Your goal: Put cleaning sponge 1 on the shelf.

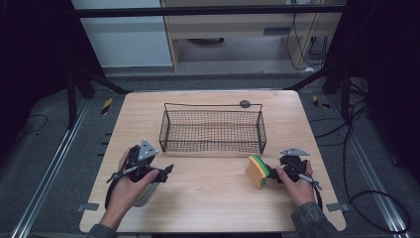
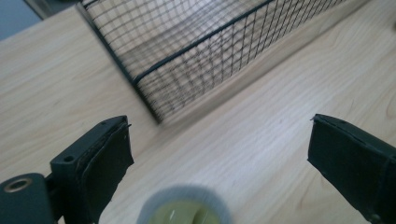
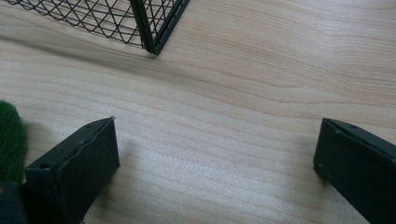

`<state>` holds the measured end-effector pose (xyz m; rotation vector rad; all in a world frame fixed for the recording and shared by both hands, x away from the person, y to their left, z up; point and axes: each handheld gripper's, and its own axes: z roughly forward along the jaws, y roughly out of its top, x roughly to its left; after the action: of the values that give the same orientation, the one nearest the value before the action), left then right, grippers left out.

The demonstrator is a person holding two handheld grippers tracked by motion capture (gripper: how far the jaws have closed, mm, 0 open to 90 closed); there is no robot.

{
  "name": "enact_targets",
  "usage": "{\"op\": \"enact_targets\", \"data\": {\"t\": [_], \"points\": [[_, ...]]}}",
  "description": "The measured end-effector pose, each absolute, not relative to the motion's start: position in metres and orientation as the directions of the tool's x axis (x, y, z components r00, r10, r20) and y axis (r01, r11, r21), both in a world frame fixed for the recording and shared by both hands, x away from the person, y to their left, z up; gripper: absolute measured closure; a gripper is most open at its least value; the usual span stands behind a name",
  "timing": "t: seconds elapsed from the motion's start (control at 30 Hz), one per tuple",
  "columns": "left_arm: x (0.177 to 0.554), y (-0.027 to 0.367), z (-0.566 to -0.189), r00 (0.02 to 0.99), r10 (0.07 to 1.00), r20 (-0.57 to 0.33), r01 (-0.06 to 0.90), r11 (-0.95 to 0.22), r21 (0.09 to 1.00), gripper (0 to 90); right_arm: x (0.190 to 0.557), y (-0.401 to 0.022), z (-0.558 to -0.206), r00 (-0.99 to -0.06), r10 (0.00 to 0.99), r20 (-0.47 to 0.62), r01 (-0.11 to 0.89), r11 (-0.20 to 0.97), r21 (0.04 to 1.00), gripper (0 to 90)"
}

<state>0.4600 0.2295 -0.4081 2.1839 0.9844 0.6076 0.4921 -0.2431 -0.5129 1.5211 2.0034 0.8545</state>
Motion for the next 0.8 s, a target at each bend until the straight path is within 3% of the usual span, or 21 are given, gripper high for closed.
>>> {"op": "enact_targets", "data": {"t": [0.1, 0.2, 0.43, 0.53, 0.8], "points": [[0.456, 0.245, -0.398, 0.603, 0.788, 0.123, 0.512, -0.501, 0.698, 5.1, 0.491, -0.250, -0.513, -0.289, 0.957, 0.002, 0.662, 0.199, 0.722, 0.4], [0.458, 0.256, -0.394, 0.602, 0.779, 0.173, 0.532, -0.553, 0.641, 5.1, 0.491, -0.253, -0.513, -0.298, 0.955, -0.003, 0.658, 0.208, 0.724, 0.5], [0.461, 0.262, -0.393, 0.621, 0.761, 0.185, 0.579, -0.605, 0.547, 7.1, 0.491, -0.254, -0.513, -0.294, 0.956, 0.005, 0.661, 0.200, 0.723, 0.4], [0.464, 0.260, -0.397, 0.626, 0.763, 0.160, 0.624, -0.614, 0.484, 16.9, 0.491, -0.254, -0.513, -0.293, 0.956, 0.006, 0.661, 0.198, 0.723, 0.4], [0.472, 0.254, -0.417, 0.663, 0.731, 0.165, 0.677, -0.678, 0.286, 26.7, 0.490, -0.254, -0.513, -0.291, 0.957, 0.002, 0.661, 0.200, 0.723, 0.5]]}}
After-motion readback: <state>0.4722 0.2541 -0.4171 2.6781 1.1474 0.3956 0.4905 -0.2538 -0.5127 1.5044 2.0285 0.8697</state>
